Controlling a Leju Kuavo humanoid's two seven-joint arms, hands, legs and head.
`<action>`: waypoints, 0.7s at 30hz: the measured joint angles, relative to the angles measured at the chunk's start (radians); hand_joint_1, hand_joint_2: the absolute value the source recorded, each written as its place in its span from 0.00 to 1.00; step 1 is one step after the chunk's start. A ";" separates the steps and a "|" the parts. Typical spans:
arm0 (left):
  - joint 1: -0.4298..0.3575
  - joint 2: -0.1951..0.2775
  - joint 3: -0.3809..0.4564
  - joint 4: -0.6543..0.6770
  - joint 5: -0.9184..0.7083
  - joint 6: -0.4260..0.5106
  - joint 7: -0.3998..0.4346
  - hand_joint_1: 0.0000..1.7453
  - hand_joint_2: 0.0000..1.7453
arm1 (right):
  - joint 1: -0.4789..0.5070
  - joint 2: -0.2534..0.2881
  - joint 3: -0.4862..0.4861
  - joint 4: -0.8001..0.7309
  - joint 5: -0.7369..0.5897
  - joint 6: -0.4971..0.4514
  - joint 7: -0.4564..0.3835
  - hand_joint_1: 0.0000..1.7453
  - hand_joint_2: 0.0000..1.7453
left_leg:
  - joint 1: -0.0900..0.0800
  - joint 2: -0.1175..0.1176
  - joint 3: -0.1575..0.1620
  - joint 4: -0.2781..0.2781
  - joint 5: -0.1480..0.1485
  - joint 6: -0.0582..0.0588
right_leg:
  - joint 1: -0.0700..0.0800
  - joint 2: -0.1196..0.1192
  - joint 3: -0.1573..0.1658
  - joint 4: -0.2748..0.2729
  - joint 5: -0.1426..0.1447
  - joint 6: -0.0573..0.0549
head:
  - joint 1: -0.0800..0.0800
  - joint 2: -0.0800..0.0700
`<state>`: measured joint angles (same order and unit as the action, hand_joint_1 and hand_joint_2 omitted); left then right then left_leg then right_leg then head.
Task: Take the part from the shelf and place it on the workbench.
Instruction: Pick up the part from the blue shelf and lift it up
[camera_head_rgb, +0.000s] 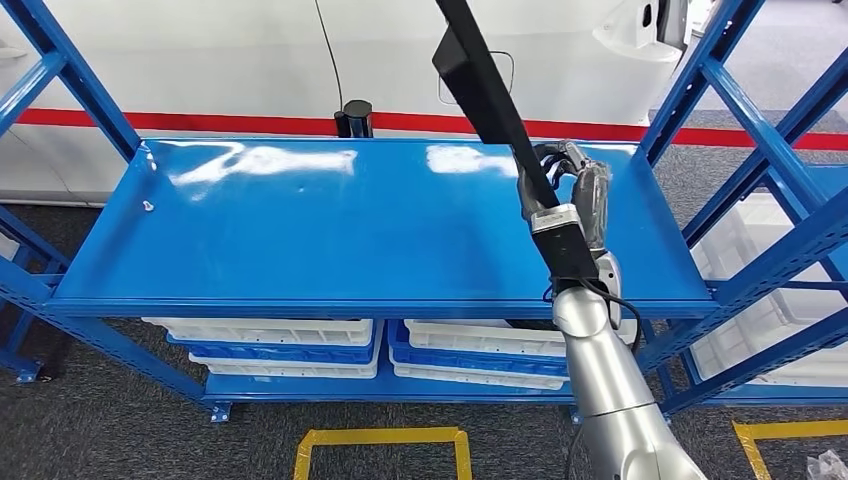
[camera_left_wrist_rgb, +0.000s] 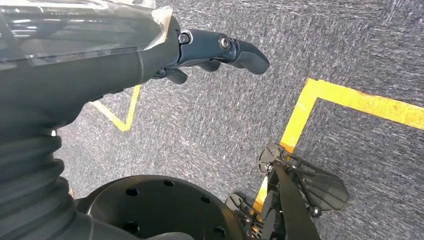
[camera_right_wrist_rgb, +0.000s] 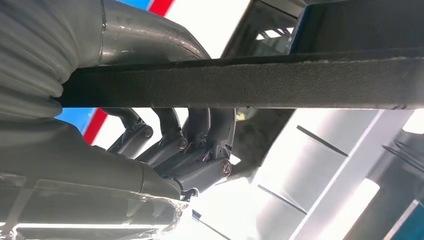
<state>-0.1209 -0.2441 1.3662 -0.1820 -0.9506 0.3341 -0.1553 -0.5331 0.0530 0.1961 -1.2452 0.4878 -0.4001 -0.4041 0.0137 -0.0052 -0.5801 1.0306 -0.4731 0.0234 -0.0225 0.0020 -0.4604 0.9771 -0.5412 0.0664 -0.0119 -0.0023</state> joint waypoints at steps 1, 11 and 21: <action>0.000 0.000 0.000 0.000 0.000 0.000 0.000 0.00 1.00 | 0.004 -0.004 0.000 -0.013 -0.004 0.001 0.000 1.00 1.00 | 0.000 0.000 0.000 0.000 0.000 0.000 | 0.000 0.000 0.000 0.000 0.000 0.000 | 0.000 0.000; 0.001 0.000 0.006 0.000 0.016 -0.003 -0.007 0.00 1.00 | 0.078 -0.065 0.003 -0.216 -0.225 0.085 -0.039 1.00 1.00 | -0.002 -0.002 0.000 0.001 -0.001 0.001 | -0.001 0.000 0.000 -0.001 0.000 0.000 | 0.000 0.000; -0.001 0.001 0.016 0.000 0.021 -0.018 0.000 0.00 1.00 | 0.195 -0.087 -0.003 -0.390 -0.267 0.018 -0.109 1.00 1.00 | 0.000 0.005 0.007 -0.021 0.012 0.025 | -0.012 -0.001 -0.060 0.109 -0.053 0.004 | 0.004 0.000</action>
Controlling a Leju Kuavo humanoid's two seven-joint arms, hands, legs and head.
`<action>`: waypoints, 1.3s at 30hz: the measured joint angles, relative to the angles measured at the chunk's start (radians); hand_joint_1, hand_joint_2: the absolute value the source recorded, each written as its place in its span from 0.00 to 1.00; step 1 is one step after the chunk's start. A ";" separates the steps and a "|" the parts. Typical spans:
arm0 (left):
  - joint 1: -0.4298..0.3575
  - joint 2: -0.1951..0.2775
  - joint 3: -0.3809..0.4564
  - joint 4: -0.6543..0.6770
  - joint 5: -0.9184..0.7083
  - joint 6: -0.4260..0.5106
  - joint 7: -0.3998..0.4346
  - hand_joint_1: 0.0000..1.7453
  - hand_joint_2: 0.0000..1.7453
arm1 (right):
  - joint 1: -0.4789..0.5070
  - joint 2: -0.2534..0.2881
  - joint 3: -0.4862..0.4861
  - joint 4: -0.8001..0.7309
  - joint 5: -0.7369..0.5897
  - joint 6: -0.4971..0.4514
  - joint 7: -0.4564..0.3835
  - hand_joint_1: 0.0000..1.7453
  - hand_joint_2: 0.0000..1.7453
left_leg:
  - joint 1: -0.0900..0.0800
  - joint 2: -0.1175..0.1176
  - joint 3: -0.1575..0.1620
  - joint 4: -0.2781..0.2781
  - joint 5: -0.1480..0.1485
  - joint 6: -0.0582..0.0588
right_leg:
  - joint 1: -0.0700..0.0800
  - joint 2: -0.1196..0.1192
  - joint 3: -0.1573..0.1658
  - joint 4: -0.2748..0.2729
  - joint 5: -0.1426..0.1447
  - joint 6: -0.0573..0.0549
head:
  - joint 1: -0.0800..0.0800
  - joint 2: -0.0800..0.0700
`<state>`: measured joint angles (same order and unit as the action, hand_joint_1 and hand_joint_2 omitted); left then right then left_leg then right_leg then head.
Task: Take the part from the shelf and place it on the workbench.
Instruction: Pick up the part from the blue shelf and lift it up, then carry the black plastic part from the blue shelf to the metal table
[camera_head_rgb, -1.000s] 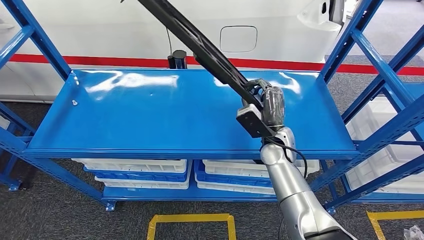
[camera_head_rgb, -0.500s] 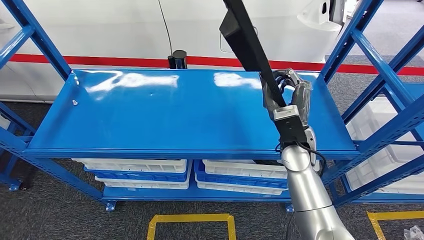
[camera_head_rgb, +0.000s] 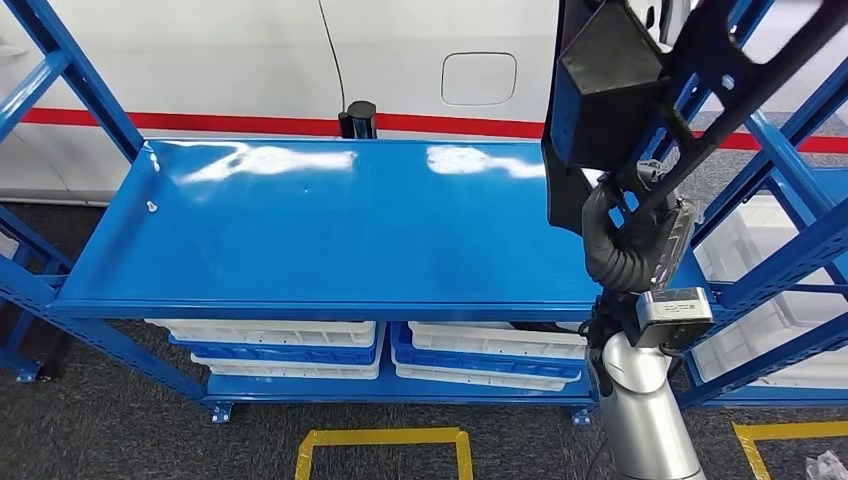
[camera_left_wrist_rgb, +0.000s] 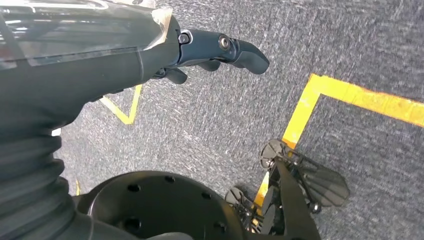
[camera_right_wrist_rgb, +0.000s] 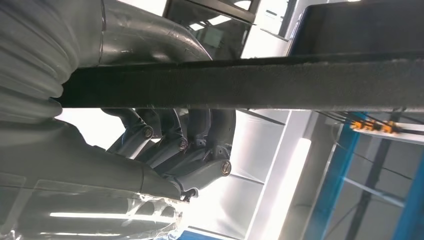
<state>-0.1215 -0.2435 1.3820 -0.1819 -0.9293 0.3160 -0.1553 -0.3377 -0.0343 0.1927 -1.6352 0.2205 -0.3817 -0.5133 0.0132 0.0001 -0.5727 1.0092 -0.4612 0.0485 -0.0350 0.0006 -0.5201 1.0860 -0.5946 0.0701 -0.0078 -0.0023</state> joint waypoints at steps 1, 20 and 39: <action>0.000 0.000 0.000 0.000 0.000 -0.001 0.000 0.00 1.00 | 0.005 -0.003 -0.001 -0.005 0.000 -0.003 -0.001 1.00 1.00 | 0.000 0.001 -0.001 -0.001 0.001 0.001 | 0.001 0.000 -0.038 0.072 -0.025 -0.003 | 0.001 0.000; -0.001 0.001 0.000 -0.002 -0.004 -0.013 -0.017 0.00 1.00 | 0.105 -0.032 -0.054 -0.048 0.009 -0.089 -0.008 1.00 1.00 | 0.008 -0.004 -0.091 0.272 -0.145 -0.050 | 0.012 0.003 -0.072 -0.055 0.131 -0.052 | -0.003 0.000; -0.013 -0.012 0.100 -0.001 0.138 0.010 -0.051 0.00 1.00 | 0.215 -0.074 -0.125 -0.116 -0.037 -0.125 -0.026 1.00 1.00 | -0.007 0.005 -0.035 0.008 0.025 -0.017 | 0.008 0.002 0.012 -0.046 0.065 0.018 | 0.004 0.000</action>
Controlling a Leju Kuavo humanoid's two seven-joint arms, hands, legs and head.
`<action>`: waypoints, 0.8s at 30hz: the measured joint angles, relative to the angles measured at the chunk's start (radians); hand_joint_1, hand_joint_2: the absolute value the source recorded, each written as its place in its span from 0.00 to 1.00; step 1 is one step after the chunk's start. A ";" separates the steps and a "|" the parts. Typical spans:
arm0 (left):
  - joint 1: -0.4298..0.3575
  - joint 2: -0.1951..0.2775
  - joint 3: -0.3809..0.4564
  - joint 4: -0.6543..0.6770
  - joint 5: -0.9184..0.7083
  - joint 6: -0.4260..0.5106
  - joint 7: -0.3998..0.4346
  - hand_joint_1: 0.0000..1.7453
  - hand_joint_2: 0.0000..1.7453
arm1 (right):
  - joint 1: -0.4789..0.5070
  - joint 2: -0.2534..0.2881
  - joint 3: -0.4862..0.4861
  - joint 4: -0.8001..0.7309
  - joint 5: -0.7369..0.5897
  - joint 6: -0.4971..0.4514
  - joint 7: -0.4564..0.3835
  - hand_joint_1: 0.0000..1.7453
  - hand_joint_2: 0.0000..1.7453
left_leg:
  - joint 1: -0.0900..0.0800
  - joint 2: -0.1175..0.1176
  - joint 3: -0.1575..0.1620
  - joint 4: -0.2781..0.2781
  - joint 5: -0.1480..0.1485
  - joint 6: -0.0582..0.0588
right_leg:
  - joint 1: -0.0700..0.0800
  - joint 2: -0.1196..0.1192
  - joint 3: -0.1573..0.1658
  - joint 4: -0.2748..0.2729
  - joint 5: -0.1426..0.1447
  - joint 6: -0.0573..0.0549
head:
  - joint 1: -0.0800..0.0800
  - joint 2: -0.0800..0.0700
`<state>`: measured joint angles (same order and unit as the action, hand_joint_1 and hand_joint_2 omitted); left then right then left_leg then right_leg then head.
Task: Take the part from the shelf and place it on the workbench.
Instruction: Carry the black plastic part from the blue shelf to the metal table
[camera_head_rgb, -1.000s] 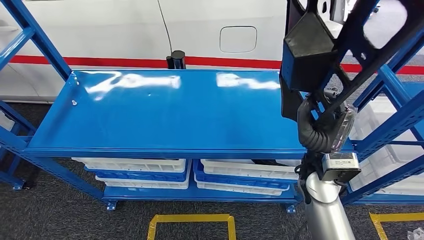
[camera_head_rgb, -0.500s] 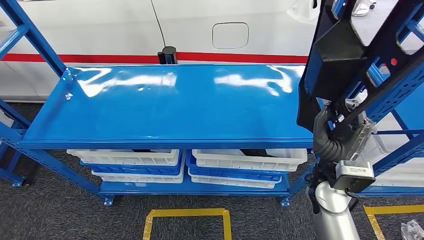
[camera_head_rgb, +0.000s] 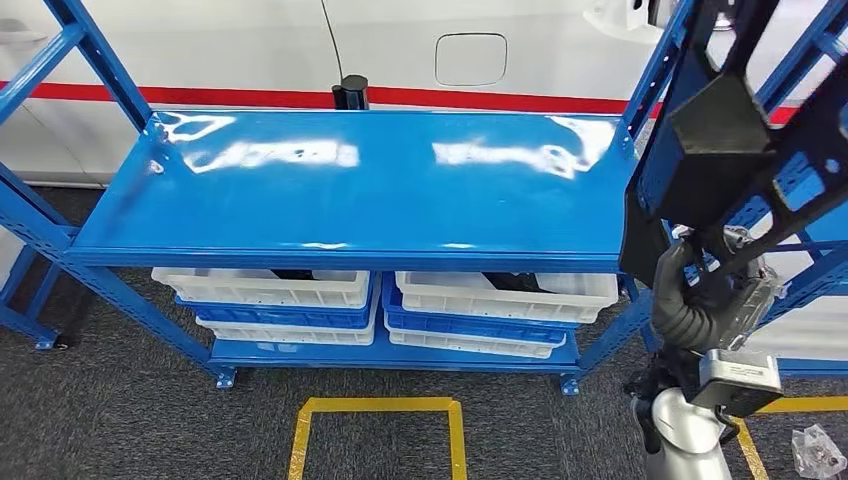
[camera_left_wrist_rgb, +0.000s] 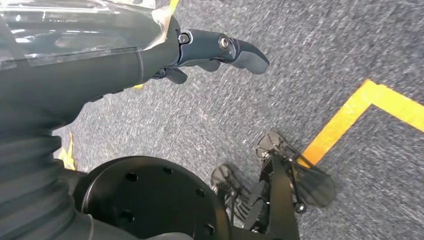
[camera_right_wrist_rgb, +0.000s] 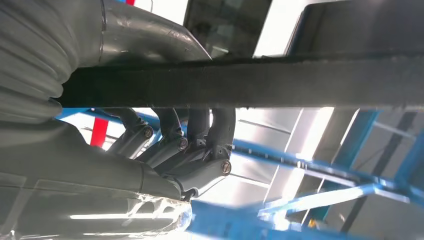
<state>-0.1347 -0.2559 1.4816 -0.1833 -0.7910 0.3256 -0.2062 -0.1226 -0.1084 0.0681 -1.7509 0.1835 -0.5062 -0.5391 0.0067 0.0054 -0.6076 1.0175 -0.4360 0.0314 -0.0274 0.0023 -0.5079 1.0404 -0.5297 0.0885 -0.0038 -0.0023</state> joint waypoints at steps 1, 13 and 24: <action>-0.001 0.000 0.002 0.000 -0.001 -0.001 0.001 0.00 1.00 | 0.005 -0.001 -0.002 -0.004 -0.003 -0.001 -0.001 1.00 1.00 | -0.003 0.000 -0.003 0.002 0.005 -0.006 | 0.002 0.002 0.016 -0.029 -0.001 -0.005 | -0.001 0.000; -0.003 -0.003 0.031 0.000 0.026 0.029 0.011 0.00 1.00 | 0.050 -0.004 -0.022 -0.029 -0.034 -0.002 -0.004 1.00 1.00 | 0.004 -0.004 -0.003 0.191 -0.115 -0.026 | 0.011 -0.002 -0.075 -0.029 0.075 -0.074 | -0.011 0.000; -0.006 -0.003 0.045 0.000 0.038 0.024 0.033 0.00 1.00 | 0.056 -0.002 -0.023 -0.042 -0.033 -0.003 -0.008 1.00 1.00 | -0.006 -0.005 0.110 -0.036 -0.068 0.021 | 0.014 -0.007 -0.099 -0.026 0.109 -0.031 | -0.009 0.000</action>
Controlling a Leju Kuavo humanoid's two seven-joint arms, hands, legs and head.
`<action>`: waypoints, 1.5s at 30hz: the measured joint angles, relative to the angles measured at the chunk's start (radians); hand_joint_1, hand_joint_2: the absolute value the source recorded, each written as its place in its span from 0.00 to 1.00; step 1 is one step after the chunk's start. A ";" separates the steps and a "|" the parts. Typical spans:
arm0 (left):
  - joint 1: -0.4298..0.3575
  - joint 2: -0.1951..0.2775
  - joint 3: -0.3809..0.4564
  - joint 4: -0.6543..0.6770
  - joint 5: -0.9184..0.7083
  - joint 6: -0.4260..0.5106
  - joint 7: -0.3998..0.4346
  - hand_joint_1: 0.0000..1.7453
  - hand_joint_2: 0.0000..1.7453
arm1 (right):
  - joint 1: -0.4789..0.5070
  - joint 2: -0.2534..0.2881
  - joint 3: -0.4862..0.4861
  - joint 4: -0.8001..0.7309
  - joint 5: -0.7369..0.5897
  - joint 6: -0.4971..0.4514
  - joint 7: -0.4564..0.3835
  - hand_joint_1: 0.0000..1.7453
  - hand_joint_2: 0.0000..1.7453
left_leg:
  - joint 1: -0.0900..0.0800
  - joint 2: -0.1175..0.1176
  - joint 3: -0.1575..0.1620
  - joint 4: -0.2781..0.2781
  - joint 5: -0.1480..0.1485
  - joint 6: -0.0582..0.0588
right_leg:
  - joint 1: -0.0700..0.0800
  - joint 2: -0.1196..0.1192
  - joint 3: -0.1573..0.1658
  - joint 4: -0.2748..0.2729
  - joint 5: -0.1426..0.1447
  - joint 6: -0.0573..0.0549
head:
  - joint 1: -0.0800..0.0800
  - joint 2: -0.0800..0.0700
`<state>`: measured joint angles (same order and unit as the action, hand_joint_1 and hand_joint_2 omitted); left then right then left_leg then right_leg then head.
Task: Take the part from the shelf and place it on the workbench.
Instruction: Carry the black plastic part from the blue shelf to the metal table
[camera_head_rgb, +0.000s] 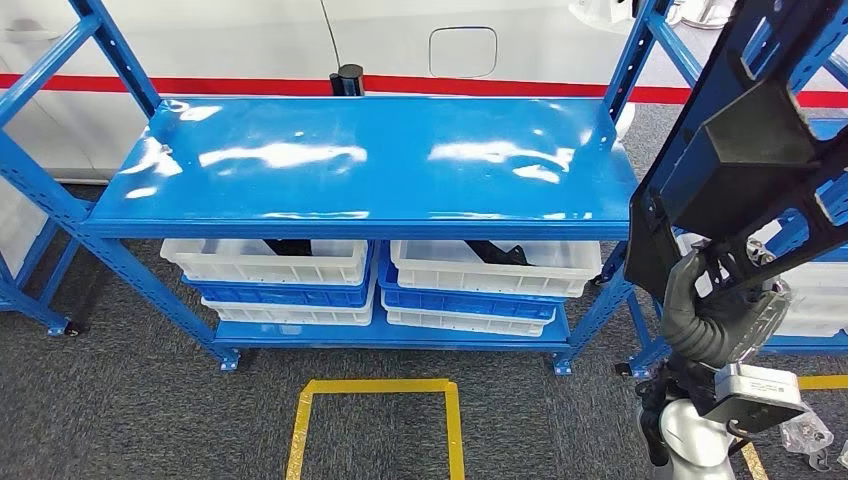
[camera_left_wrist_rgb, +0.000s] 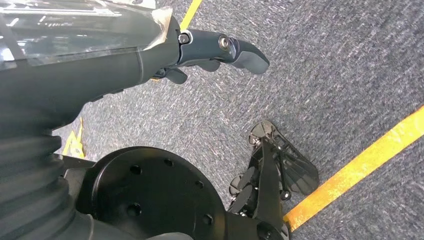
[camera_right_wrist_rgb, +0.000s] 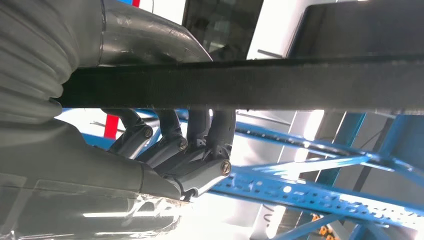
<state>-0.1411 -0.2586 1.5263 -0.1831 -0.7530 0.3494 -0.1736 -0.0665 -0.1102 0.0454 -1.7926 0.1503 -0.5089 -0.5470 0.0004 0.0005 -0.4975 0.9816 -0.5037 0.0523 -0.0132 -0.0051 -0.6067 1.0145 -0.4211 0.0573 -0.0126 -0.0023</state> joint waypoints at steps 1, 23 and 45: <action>0.000 0.000 0.000 0.000 0.000 0.000 0.000 0.00 1.00 | 0.000 0.000 0.000 0.000 0.000 0.000 0.000 1.00 1.00 | 0.000 0.000 0.000 0.000 0.000 0.000 | 0.000 0.000 0.000 0.000 0.000 0.000 | 0.000 0.000; 0.002 0.001 0.015 0.000 0.026 -0.110 -0.016 0.00 1.00 | 0.027 0.001 -0.025 -0.009 -0.039 0.051 -0.003 1.00 1.00 | 0.011 -0.002 -0.048 0.132 -0.013 -0.046 | -0.005 0.000 0.035 -0.017 -0.025 -0.035 | 0.003 0.000; 0.035 -0.018 0.031 -0.029 0.158 -0.062 -0.093 0.00 1.00 | 0.061 0.050 -0.088 0.008 0.007 0.074 -0.006 1.00 1.00 | 0.000 0.002 -0.183 0.050 0.104 -0.033 | -0.008 0.003 0.156 -0.057 -0.101 -0.031 | 0.004 0.000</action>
<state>-0.1060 -0.2763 1.5575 -0.2123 -0.5949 0.2879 -0.2661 -0.0058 -0.0600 -0.0429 -1.7849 0.1571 -0.4349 -0.5528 0.0001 0.0023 -0.6803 1.0313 -0.4000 0.0190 -0.0213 -0.0021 -0.4504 0.9571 -0.5220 0.0259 -0.0082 -0.0023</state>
